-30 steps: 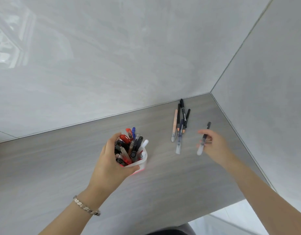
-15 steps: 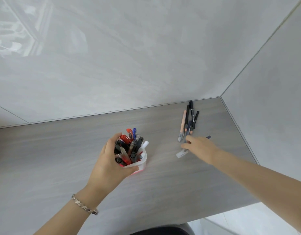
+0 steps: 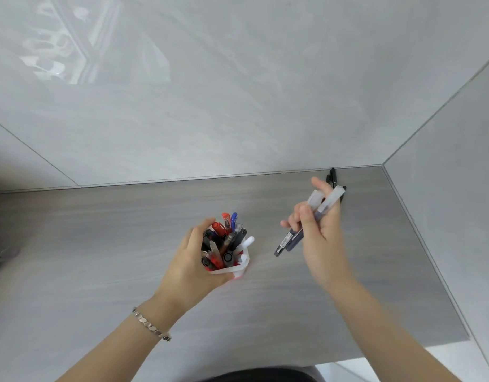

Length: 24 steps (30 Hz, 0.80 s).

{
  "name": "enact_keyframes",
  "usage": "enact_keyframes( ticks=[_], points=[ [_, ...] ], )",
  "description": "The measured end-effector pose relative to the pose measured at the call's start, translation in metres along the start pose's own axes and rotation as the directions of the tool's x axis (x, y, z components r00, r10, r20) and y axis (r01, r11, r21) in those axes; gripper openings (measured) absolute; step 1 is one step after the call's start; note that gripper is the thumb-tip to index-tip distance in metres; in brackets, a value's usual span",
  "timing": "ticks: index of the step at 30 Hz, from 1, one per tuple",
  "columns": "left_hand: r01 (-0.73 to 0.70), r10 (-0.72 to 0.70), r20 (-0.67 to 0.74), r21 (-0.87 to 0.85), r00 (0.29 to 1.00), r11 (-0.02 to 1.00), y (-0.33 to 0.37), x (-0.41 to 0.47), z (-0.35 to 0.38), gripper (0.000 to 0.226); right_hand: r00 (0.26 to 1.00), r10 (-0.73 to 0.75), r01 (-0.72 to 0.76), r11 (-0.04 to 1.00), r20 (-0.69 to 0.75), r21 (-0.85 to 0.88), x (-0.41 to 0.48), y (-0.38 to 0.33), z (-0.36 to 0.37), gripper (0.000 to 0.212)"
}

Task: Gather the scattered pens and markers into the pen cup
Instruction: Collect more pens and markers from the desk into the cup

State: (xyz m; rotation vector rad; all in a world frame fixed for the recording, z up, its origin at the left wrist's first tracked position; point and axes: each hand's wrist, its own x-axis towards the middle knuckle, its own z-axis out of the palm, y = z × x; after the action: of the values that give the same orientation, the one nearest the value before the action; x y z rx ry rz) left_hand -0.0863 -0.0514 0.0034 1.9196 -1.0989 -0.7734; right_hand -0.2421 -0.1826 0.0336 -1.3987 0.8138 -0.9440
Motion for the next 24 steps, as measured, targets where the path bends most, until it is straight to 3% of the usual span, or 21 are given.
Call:
enact_keyframes(
  ticks=[4,8,12,18,20,24],
  points=[
    [-0.050,0.054,-0.033,0.126,0.998,0.991,0.008,0.001,-0.003,0.087,0.992,0.068,-0.058,0.994,-0.105,0.095,-0.010,-0.004,0.012,0.045],
    [-0.199,0.243,-0.073,0.373,0.967,0.906,0.009,0.018,0.001,0.078,0.969,0.135,-0.076,0.960,-0.207,0.271,-0.011,-0.012,0.022,0.018],
    [-0.243,0.276,-0.072,0.300,0.959,0.923,0.007,0.026,0.004,0.049,0.972,0.054,0.006,0.967,-0.230,0.253,-0.013,-0.014,0.039,0.012],
    [-0.269,0.277,-0.030,0.158,0.960,0.950,0.002,0.021,0.001,0.047,0.949,-0.003,0.037,0.994,-0.315,0.101,-0.012,-0.006,0.075,0.025],
    [-0.289,0.291,0.001,0.136,0.957,0.948,0.000,0.021,0.000,0.047,0.959,0.029,-0.008,0.997,-0.282,0.078,-0.016,0.003,0.085,0.032],
    [-0.330,0.328,0.040,0.168,0.944,0.929,-0.007,0.017,-0.003,0.054,0.994,0.074,-0.071,0.997,-0.079,0.031,-0.034,0.029,0.088,0.042]
  ],
)
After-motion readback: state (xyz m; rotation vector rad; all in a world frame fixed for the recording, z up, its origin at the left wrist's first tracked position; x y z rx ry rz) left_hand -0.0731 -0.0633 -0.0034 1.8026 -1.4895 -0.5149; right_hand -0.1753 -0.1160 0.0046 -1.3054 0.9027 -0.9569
